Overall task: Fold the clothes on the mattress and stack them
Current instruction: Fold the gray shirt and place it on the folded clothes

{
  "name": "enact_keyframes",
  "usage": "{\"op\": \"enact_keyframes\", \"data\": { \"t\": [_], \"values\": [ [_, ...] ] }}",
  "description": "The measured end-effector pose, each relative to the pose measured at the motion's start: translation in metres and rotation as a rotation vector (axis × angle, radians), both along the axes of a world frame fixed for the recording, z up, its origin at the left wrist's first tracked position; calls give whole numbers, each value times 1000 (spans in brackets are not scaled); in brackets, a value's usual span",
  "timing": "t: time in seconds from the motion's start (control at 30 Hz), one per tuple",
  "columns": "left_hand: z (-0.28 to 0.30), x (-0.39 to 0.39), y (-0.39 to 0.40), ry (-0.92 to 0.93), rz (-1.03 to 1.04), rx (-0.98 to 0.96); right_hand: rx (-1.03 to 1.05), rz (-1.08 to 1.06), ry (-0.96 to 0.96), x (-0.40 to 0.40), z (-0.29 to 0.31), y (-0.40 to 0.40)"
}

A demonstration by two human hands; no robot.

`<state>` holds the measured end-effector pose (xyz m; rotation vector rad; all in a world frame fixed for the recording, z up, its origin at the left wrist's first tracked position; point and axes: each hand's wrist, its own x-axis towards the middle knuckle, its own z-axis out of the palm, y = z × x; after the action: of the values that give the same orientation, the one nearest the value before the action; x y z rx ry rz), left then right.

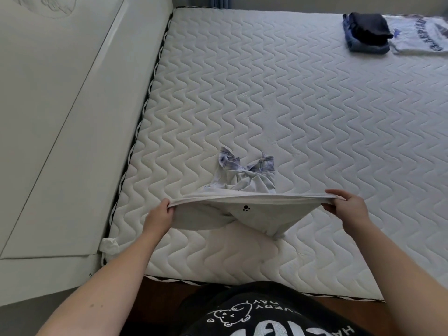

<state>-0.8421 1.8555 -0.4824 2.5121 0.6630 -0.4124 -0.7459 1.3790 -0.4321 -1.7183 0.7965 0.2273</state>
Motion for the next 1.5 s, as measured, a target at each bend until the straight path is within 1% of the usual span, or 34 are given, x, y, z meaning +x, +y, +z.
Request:
{"op": "enact_keyframes", "data": {
  "t": [0.1,0.2,0.27,0.33,0.4,0.53,0.67,0.73,0.8,0.87,0.93,1.03,1.17,1.2,1.27,1.3,1.33,1.4,1.5],
  "values": [
    [4,19,-3,-31,-5,-102,229,-56,106,1,1,-7],
    [16,43,-11,-53,-83,-177,405,-91,92,6,4,-16],
    [28,63,-13,-31,-154,-165,431,-99,51,14,8,-21],
    [39,84,-14,-29,-213,-145,402,-83,18,25,13,-25],
    [49,104,-16,-64,-218,-152,324,-21,-7,36,21,-27],
    [77,146,-29,-208,-145,-179,-12,207,-104,64,48,-25],
    [125,201,-41,-326,-227,-129,-352,457,-237,109,83,-19],
    [155,233,-41,-344,-312,-90,-502,534,-305,138,100,-16],
    [189,266,-36,-315,-447,-24,-606,531,-381,169,116,-16],
    [222,298,-27,-273,-582,91,-648,465,-439,200,134,-20],
    [250,326,-14,-285,-639,201,-670,411,-464,231,151,-24],
    [288,363,9,-353,-619,342,-615,331,-485,274,179,-32],
    [332,399,25,-444,-525,466,-552,273,-522,323,219,-42],
    [343,406,24,-454,-504,547,-530,254,-554,335,230,-43],
    [366,418,20,-458,-483,769,-493,194,-614,358,252,-44],
    [379,424,18,-471,-471,834,-472,161,-638,369,263,-46],
    [391,430,15,-499,-459,860,-446,131,-655,379,274,-48],
    [414,442,12,-612,-437,846,-377,79,-690,399,296,-53],
    [438,457,12,-830,-390,732,-232,15,-770,417,320,-60]
  ]
}}
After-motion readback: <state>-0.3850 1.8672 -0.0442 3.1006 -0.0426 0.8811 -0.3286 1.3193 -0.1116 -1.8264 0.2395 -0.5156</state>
